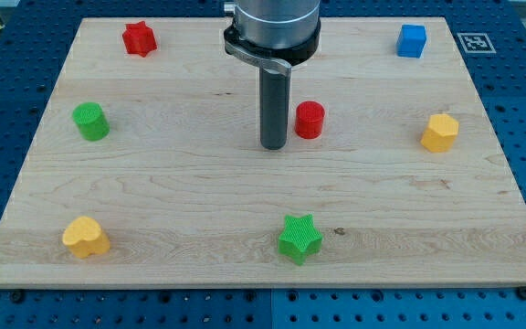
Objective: Move your arm to the left of the red circle
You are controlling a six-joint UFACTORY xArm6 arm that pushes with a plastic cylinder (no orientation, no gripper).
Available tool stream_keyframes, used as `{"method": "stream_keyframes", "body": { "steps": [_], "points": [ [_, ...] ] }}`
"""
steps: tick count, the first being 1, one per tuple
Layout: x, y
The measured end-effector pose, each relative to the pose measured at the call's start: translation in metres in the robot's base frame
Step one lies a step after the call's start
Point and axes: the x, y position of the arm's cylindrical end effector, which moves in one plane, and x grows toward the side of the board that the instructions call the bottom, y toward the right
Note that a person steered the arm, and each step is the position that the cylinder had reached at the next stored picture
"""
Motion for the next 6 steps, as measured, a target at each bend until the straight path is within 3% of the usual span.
{"method": "stream_keyframes", "body": {
  "steps": [3,6],
  "points": [
    [0.000,-0.004],
    [-0.047,-0.014]
  ]
}}
